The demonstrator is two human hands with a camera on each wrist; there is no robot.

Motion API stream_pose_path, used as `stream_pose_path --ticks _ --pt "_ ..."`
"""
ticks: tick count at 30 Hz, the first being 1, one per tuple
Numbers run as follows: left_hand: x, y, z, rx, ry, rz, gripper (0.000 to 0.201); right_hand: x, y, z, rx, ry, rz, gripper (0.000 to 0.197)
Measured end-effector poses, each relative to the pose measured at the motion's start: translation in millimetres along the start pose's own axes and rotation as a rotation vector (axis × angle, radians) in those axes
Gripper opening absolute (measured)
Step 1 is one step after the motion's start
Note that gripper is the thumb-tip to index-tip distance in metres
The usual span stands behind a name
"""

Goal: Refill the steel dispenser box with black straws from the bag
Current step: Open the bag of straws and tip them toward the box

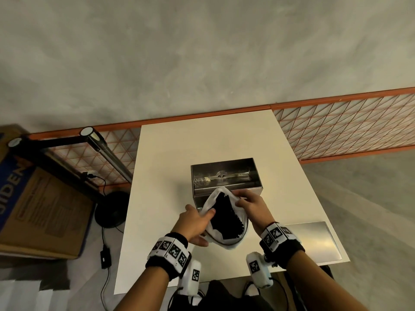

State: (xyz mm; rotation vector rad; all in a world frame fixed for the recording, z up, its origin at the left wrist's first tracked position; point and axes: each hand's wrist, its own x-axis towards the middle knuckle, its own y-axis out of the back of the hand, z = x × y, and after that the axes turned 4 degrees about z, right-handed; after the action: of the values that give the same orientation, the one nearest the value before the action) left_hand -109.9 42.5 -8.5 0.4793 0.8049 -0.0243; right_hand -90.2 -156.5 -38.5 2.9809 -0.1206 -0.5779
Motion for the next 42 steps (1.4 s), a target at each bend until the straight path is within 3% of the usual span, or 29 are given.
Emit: stream_pose_path --ticks 3,4,7,10,12,14,15,17,20,22,26,30,33,35,38,42 --pt "-8.2 -6.7 4.7 -0.298 0.002 -0.15 0.024 -4.8 0.8 2.4 -0.017 -0.024 -0.059 0.046" --pt "-6.3 -7.2 5.4 -0.385 -0.019 -0.161 0.019 -4.6 2.4 3.1 0.012 -0.038 -0.057 0.048" --pt "3.7 -4.1 6.4 -0.674 -0.057 -0.103 0.036 -2.3 9.2 1.8 0.025 -0.084 0.009 0.051" --pt "15.5 0.3 1.1 -0.823 -0.063 0.035 0.042 -5.2 19.2 -5.8 -0.233 -0.174 0.065 0.038" --pt "20.7 -0.4 -5.5 -0.661 -0.06 0.115 0.059 -10.0 20.2 -12.4 -0.23 -0.261 0.015 0.041" --pt "14.1 -1.5 -11.0 -0.281 -0.068 0.159 0.082 -15.9 16.3 -18.9 -0.111 -0.303 -0.028 0.034" --pt "8.1 -1.6 -13.2 -0.135 -0.065 0.155 0.081 -18.0 12.7 -20.8 -0.04 -0.307 -0.03 0.026" --pt "-2.8 -3.3 -16.6 -0.075 -0.016 0.055 0.065 -19.4 6.5 -23.4 0.099 -0.308 -0.017 0.007" --pt "-11.9 -6.6 -18.1 -0.31 -0.006 -0.09 0.046 -16.7 1.4 -22.0 0.272 -0.331 -0.012 0.023" --pt "-5.2 -7.8 -16.6 -0.473 -0.049 -0.088 0.026 -12.1 -0.8 -19.2 0.376 -0.383 -0.002 0.032" --pt "4.2 1.0 -8.8 -0.867 -0.027 -0.086 0.039 4.0 -2.5 -2.2 0.586 -0.535 0.066 0.037" --pt "7.8 -1.0 -13.8 -1.13 0.122 -0.141 0.048 8.2 -6.4 17.7 0.552 -0.593 0.132 0.034" --pt "17.5 -10.6 -27.7 -1.049 0.25 -0.052 0.035 3.6 -13.3 26.9 0.335 -0.495 0.159 0.038" --pt "23.0 -10.9 -35.2 -0.828 0.219 -0.003 0.037 1.1 -15.4 29.8 0.127 -0.366 0.141 0.04" --pt "27.2 -2.6 -37.6 -0.37 0.049 0.111 0.044 -3.2 -12.7 25.6 -0.08 -0.19 0.066 0.039" --pt "25.6 9.9 -31.9 0.027 -0.252 0.357 0.076 -4.3 -8.8 9.5 -0.241 0.014 0.049 0.04"
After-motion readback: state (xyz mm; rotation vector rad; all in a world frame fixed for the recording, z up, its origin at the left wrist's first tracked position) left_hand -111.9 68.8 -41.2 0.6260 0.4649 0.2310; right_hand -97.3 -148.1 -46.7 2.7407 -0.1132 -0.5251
